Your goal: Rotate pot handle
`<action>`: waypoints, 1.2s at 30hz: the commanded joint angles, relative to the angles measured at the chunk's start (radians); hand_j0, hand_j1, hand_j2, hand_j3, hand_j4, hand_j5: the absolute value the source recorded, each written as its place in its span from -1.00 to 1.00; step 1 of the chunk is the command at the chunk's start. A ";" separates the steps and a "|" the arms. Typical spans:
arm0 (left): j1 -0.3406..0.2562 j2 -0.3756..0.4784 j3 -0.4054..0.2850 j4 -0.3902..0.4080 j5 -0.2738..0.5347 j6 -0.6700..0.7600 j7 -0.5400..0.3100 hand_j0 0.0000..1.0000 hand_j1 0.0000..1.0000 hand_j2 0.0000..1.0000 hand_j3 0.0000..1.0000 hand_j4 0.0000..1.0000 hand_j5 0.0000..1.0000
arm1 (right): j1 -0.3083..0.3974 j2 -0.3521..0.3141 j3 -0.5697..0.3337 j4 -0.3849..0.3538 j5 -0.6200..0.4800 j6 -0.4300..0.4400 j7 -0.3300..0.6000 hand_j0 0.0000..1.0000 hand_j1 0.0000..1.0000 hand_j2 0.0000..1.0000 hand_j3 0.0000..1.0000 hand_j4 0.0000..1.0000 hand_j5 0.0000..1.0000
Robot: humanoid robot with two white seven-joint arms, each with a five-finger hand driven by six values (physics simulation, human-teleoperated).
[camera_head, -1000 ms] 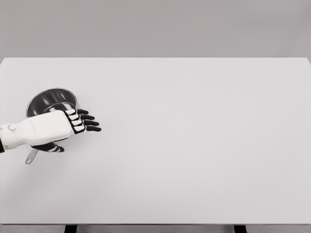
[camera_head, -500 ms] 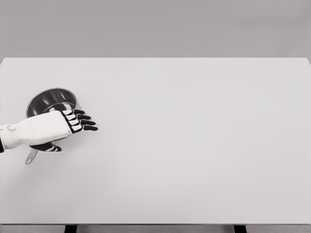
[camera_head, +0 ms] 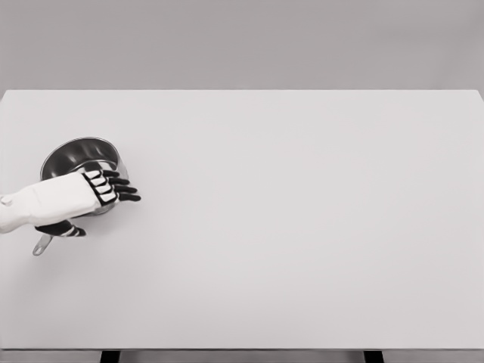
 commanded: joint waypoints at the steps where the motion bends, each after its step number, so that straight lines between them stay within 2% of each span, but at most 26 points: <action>1: 0.000 0.002 0.007 0.005 0.007 0.001 0.001 1.00 1.00 1.00 1.00 1.00 1.00 | 0.000 0.000 0.000 0.000 0.000 0.000 0.001 1.00 1.00 1.00 1.00 1.00 1.00; 12: 0.000 0.015 0.018 0.022 0.011 0.001 0.002 1.00 1.00 1.00 1.00 1.00 1.00 | 0.000 0.000 0.000 0.000 0.000 0.000 0.001 1.00 1.00 1.00 1.00 1.00 1.00; 20: 0.060 0.018 0.091 0.021 0.011 0.001 0.002 1.00 1.00 1.00 1.00 1.00 1.00 | 0.000 0.000 0.000 0.000 0.000 0.000 0.001 1.00 1.00 1.00 1.00 1.00 1.00; 36: 0.060 0.041 0.100 0.029 0.017 0.001 0.002 1.00 1.00 1.00 1.00 1.00 1.00 | 0.000 0.000 0.000 0.000 0.000 0.000 -0.001 1.00 1.00 1.00 1.00 1.00 1.00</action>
